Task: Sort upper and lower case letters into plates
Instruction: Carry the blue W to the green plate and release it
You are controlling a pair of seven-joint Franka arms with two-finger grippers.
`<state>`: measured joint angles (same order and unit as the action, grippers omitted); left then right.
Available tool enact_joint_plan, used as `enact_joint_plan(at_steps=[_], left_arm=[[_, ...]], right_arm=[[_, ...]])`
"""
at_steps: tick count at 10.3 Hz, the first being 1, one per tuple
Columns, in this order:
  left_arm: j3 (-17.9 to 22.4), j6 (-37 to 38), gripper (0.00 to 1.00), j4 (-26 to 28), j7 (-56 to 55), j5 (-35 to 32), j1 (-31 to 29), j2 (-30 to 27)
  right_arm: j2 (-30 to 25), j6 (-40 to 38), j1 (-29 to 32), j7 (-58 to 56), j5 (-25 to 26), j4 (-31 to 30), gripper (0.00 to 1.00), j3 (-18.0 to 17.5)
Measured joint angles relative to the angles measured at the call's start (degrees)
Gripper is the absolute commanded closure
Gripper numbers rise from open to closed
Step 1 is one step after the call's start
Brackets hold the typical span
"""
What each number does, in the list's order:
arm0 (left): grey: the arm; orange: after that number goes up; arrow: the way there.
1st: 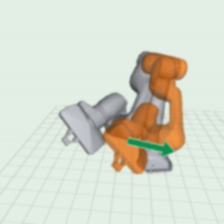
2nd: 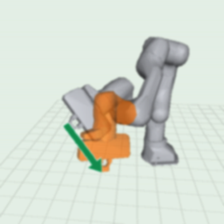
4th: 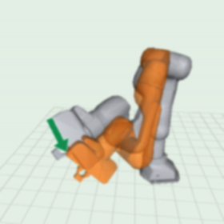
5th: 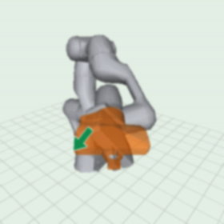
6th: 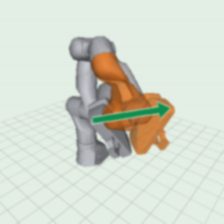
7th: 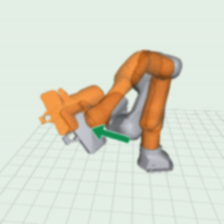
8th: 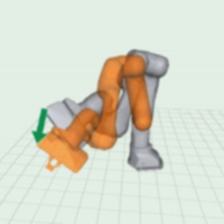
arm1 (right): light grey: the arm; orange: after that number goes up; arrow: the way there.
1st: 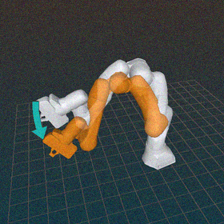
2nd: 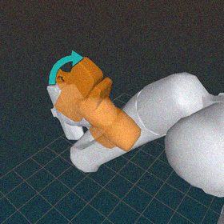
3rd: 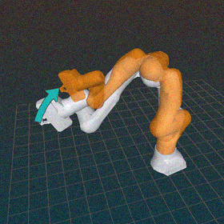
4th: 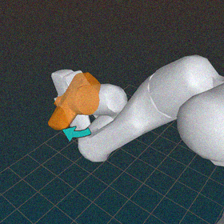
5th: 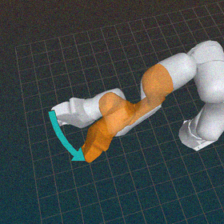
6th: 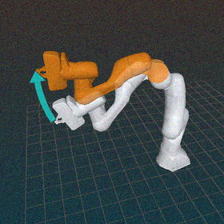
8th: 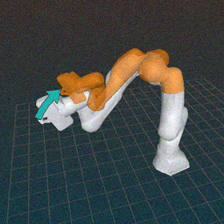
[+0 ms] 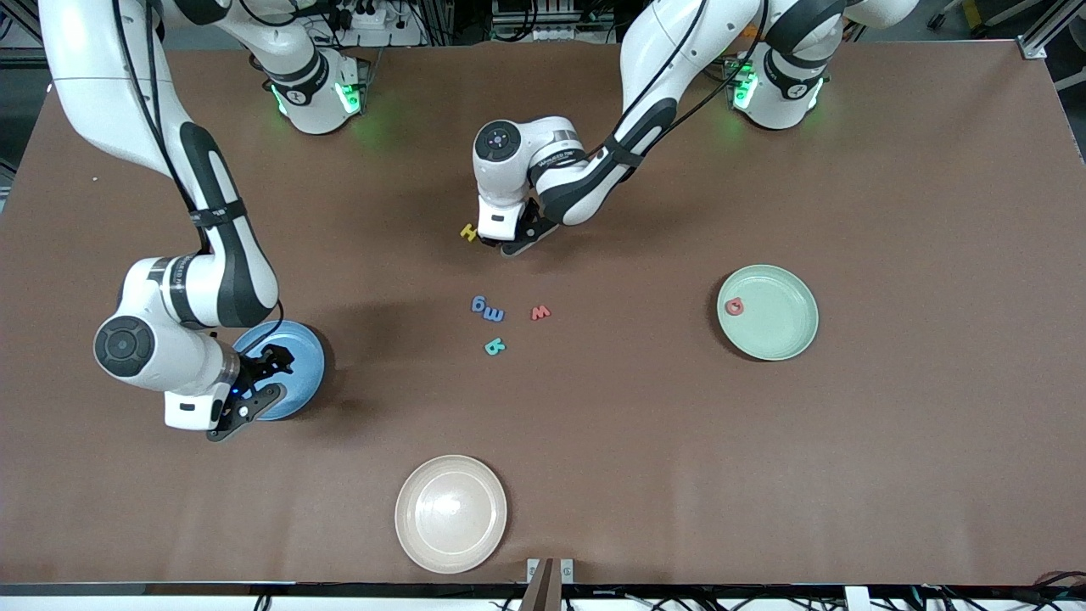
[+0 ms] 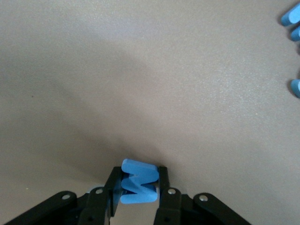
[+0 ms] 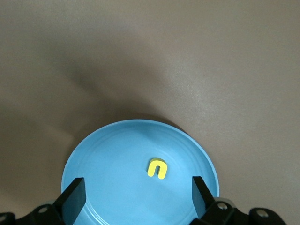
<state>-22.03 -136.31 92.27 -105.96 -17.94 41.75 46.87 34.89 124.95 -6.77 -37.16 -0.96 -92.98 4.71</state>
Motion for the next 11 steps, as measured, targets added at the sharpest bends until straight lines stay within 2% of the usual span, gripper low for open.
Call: enact_joint_plan(at_steps=[3, 6, 9, 11], left_arm=[[0.4, 4.4, 1.0, -0.8, 1.1, 0.0, -1.7, -0.3], [0.4, 13.6, 1.0, -1.2, 8.8, 0.0, -7.1, -2.4], [-0.6, 19.1, 1.0, -0.1, 19.2, 0.0, -13.8, -7.5], [-2.0, 23.1, 1.0, 3.4, 29.0, 0.1, -20.6, -12.2]], right_arm=[[0.0, 0.0, 0.1, 0.0, 0.0, 0.3, 0.0, 0.1], [0.0, 0.0, 0.3, -0.1, 0.0, 0.3, 0.0, 0.2], [0.0, 0.0, -0.2, -0.1, 0.0, 0.4, 0.0, 0.0], [0.0, 0.0, -1.3, -0.1, 0.0, 0.5, 0.0, -0.1]])
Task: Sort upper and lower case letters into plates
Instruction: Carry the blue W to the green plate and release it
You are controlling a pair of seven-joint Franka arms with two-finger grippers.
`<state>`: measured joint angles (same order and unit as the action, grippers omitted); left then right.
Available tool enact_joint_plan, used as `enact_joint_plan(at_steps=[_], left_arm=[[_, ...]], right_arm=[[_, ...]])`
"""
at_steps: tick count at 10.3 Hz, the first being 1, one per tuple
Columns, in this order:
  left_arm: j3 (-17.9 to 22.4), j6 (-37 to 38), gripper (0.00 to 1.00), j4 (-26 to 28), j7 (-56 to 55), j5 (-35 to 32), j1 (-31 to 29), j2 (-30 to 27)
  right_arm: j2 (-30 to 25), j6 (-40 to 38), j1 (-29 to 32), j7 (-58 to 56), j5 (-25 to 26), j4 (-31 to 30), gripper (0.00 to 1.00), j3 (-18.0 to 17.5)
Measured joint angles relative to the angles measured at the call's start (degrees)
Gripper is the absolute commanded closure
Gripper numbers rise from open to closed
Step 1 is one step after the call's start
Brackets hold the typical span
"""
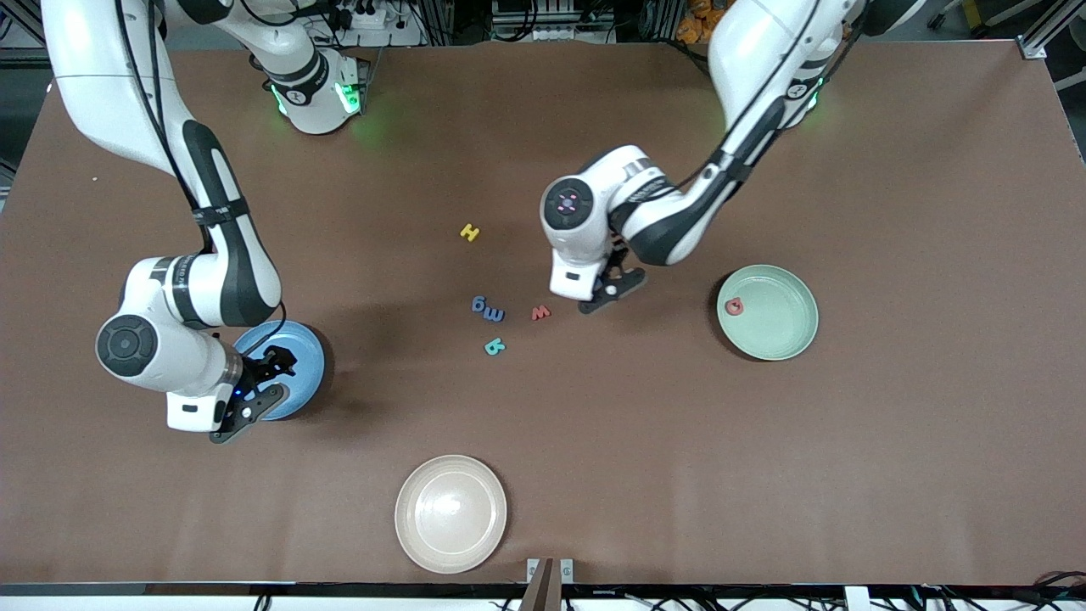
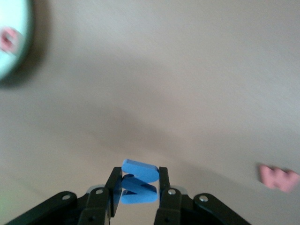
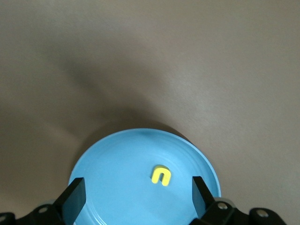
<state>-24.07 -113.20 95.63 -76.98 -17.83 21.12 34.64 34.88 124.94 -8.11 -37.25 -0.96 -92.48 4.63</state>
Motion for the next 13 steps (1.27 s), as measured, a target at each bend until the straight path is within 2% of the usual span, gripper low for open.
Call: enact_joint_plan(at_steps=[3, 6, 8, 10, 11, 12, 13], left_arm=[[-3.4, 1.6, 1.0, 8.0, 15.8, 0.1, -12.7, -7.1], [-3.9, 1.5, 1.0, 16.1, 33.0, 0.1, -23.2, -14.2], [-4.2, -1.4, 1.0, 20.7, 38.8, 0.1, -27.2, -16.9], [-4.3, -8.4, 1.0, 26.6, 42.1, 0.1, -29.2, -18.0], [-4.3, -12.6, 0.91, 29.5, 43.5, 0.1, -30.3, -18.5], [-4.4, -16.5, 0.4, 32.3, 44.8, 0.1, -31.9, -18.8], [-4.4, -18.4, 0.0, 33.9, 46.7, 0.1, -33.3, -19.1]], right_arm=[[0.0, 0.0, 0.0, 0.0, 0.0, 0.0, 0.0, 0.2], [0.0, 0.0, -0.5, 0.0, 0.0, 0.1, 0.0, 0.1], [0.0, 0.0, -0.5, 0.0, 0.0, 0.1, 0.0, 0.1], [0.0, -0.2, -0.5, 0.0, 0.0, 0.1, 0.0, 0.1], [0.0, -0.3, -0.6, 0.0, 0.0, 0.1, 0.0, 0.1], [0.0, -0.4, -0.9, 0.2, -0.1, 0.1, 0.0, 0.0], [0.0, -1.1, -1.5, 1.4, -0.1, 0.2, 0.0, -0.1]])
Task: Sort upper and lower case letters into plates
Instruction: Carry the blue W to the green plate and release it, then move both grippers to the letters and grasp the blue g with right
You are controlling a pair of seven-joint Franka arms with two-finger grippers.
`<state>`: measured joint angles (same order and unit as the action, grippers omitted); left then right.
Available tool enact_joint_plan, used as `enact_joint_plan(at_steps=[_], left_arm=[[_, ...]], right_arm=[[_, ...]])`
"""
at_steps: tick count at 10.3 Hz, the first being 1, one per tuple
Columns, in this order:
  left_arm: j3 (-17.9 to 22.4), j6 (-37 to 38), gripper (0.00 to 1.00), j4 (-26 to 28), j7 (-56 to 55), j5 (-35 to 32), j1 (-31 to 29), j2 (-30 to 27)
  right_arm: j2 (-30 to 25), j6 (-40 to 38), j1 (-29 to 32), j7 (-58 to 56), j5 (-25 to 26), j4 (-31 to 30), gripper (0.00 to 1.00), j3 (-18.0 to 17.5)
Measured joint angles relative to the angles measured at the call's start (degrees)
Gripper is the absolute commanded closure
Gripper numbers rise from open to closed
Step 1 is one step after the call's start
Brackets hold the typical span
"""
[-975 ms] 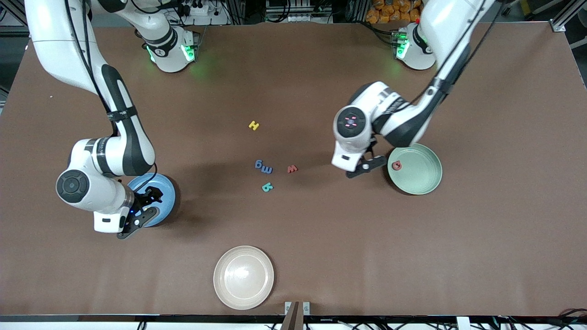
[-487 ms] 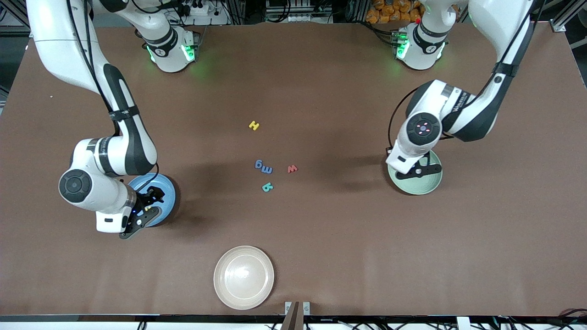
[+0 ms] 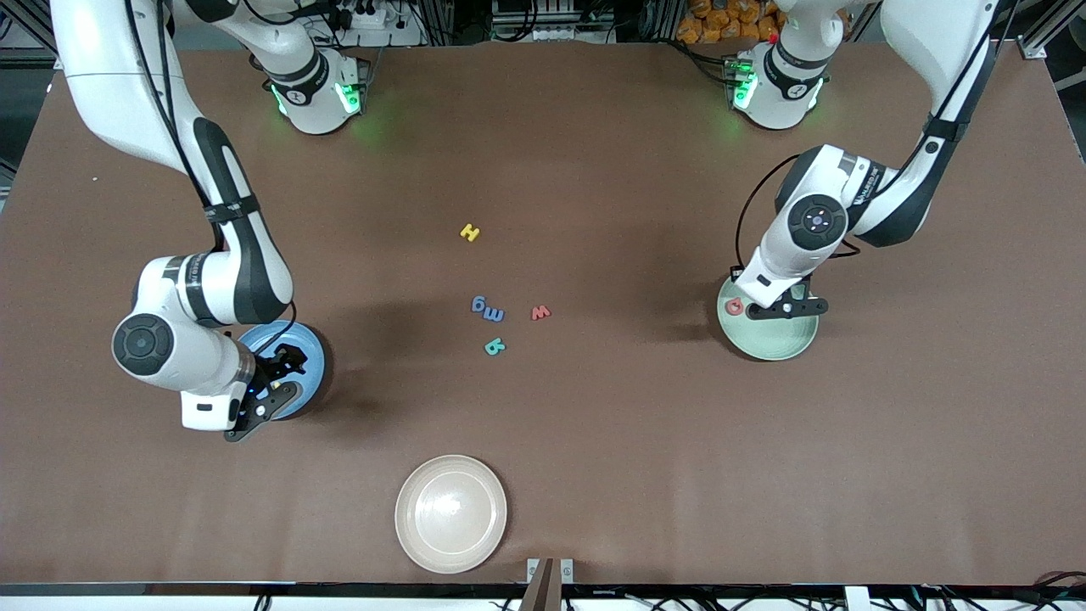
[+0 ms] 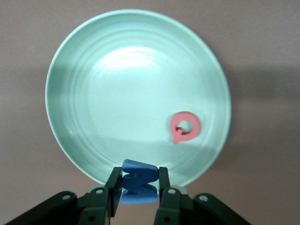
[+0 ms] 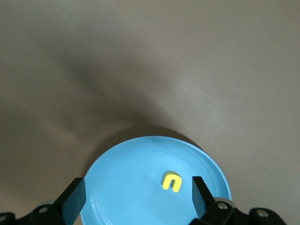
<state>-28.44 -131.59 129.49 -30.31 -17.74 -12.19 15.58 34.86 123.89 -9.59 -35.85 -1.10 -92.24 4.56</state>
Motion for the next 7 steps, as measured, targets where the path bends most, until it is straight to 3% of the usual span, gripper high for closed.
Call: enact_joint_plan(at_steps=[4, 7], left_arm=[[-0.5, -0.9, 0.0, 0.7, 1.7, 0.1, -1.0, -0.8], [-4.6, -1.3, 0.0, 0.2, -6.9, 5.5, -0.9, -1.1]], right_arm=[[-0.1, -4.1, -8.5, 14.9, -0.5, 0.9, 0.0, -1.3], [-0.1, -3.2, -16.0, 23.3, -3.1, 0.9, 0.0, -2.0]])
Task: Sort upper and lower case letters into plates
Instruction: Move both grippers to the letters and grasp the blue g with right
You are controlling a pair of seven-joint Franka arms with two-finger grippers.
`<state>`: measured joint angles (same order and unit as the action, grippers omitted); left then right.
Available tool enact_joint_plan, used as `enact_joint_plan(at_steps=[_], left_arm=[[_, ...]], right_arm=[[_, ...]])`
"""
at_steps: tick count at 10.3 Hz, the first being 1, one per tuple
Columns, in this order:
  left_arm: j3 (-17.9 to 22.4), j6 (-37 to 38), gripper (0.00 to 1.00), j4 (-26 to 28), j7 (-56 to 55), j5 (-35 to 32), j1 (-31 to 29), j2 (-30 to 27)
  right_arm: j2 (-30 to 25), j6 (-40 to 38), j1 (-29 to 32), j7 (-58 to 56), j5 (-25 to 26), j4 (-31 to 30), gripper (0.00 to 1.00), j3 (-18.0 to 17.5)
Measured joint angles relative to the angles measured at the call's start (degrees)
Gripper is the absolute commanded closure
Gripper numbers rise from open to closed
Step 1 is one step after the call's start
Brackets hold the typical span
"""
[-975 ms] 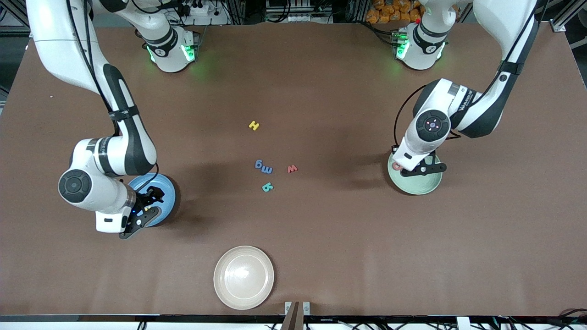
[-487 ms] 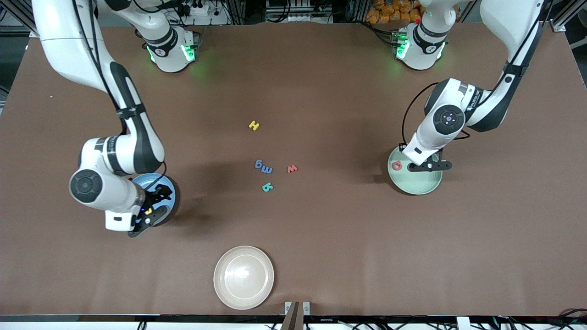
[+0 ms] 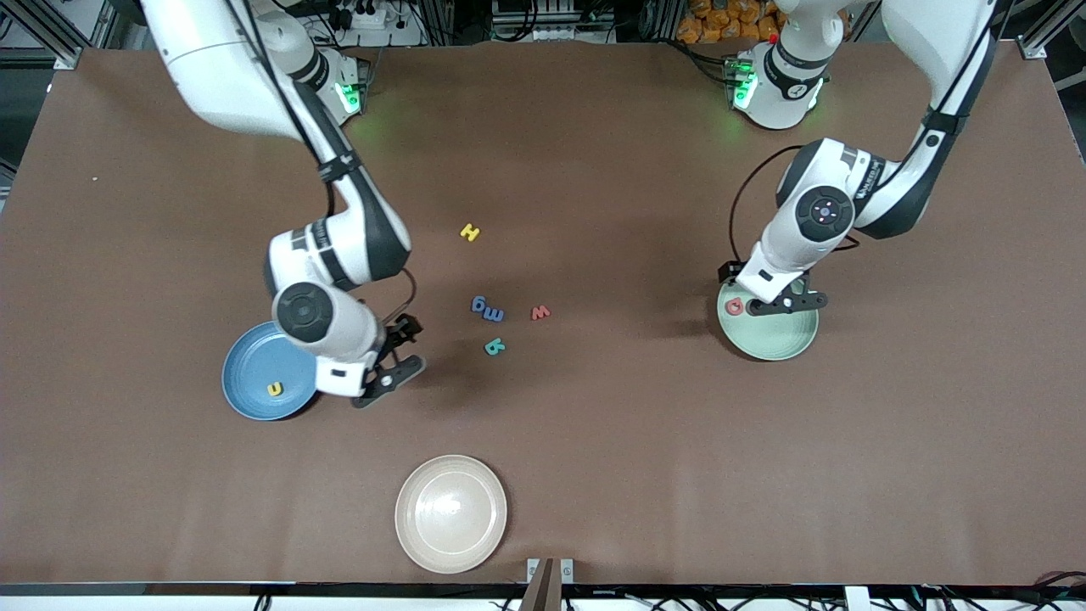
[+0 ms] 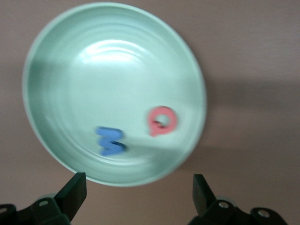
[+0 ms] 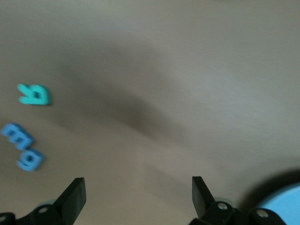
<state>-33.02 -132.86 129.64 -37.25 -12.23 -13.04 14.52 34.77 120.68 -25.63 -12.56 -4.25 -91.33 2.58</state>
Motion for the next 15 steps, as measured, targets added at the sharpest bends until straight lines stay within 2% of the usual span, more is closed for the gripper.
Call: enact_joint_plan(at_steps=[2, 4, 6, 8, 10, 13, 15], left_arm=[[-3.5, 0.0, 0.0, -1.3, -10.8, 0.7, 1.1, 0.2], [-4.2, 0.0, 0.0, -2.4, -16.3, 0.8, 2.9, 0.9], [-4.1, 0.0, 0.0, -2.7, -17.0, 0.8, 3.2, 1.5], [-4.1, 0.0, 0.0, -3.2, -17.0, 0.8, 3.1, 1.9], [-4.1, 0.0, 0.0, -3.3, -17.0, 0.8, 3.1, 2.1], [-4.1, 0.0, 0.0, -3.3, -17.0, 0.8, 3.1, 2.2], [-4.1, 0.0, 0.0, -3.3, -17.0, 0.8, 3.1, 2.3]], right_arm=[[0.1, 1.9, -3.7, 3.2, -0.1, -0.1, 0.0, -0.1], [0.4, 4.0, -7.5, 6.6, -0.2, -1.9, 0.0, -0.2], [0.5, 9.5, -11.5, 8.8, -0.2, -6.6, 0.0, -0.2], [0.5, 12.6, -12.8, 9.4, -0.5, -10.9, 0.0, -0.2], [0.2, 14.7, -12.8, 11.6, -4.5, -14.5, 0.0, 0.0], [0.0, 15.2, -12.9, 21.4, -6.1, -15.7, 0.0, 0.0], [-0.1, 15.7, -12.9, 23.3, -6.3, -15.8, 0.0, 0.0]])
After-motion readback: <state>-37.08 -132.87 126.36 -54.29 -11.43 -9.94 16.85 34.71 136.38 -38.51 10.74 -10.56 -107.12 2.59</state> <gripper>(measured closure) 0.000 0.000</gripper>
